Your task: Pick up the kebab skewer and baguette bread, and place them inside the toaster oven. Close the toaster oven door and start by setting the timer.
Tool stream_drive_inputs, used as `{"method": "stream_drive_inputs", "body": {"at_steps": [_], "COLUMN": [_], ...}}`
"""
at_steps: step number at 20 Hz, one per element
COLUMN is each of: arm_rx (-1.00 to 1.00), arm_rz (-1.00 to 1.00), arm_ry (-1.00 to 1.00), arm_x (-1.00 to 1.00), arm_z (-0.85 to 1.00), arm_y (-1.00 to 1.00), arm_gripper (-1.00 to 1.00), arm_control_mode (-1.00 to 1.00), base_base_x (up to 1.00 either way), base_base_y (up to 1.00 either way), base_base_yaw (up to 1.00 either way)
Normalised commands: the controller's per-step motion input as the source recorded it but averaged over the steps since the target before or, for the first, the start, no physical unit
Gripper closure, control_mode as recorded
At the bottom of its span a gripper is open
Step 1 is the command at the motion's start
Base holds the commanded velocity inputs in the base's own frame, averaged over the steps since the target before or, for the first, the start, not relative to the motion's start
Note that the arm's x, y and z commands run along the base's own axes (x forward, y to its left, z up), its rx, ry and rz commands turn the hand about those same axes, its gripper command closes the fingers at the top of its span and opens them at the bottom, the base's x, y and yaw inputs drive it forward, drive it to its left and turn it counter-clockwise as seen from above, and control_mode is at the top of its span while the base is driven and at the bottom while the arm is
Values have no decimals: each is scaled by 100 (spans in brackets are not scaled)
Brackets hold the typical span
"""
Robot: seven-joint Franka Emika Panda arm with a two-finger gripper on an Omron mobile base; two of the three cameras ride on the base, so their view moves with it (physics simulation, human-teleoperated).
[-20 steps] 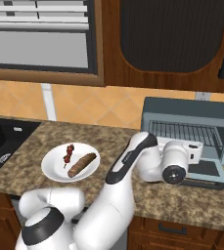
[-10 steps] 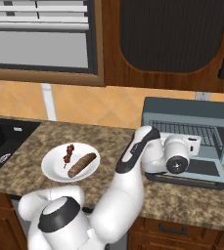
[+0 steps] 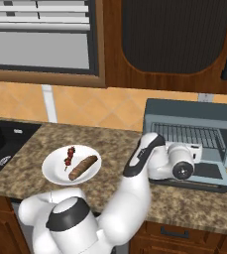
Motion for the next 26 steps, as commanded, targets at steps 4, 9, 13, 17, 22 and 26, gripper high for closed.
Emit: {"method": "stream_drive_inputs", "body": {"at_steps": [4,9,13,17,22,26], "arm_rx": [1,2,5,0,0,3], "arm_rz": [0,0,0,0,0,0], "arm_ry": [2,2,9,9,7,14], "arm_x": [1,36,44,51,52,14], "arm_z": [-7,0,0,0,0,-14], "arm_y": [-5,-26,-19,-10,-7,-3], "arm_gripper": [-100,-100,-100,-100,-100,-100], "arm_control_mode": [-100,-100,-100,-100,-100,-100], "base_base_x": [0,0,0,0,0,0], "base_base_y": [0,0,0,0,0,0], "base_base_yaw": [0,0,0,0,0,0]}}
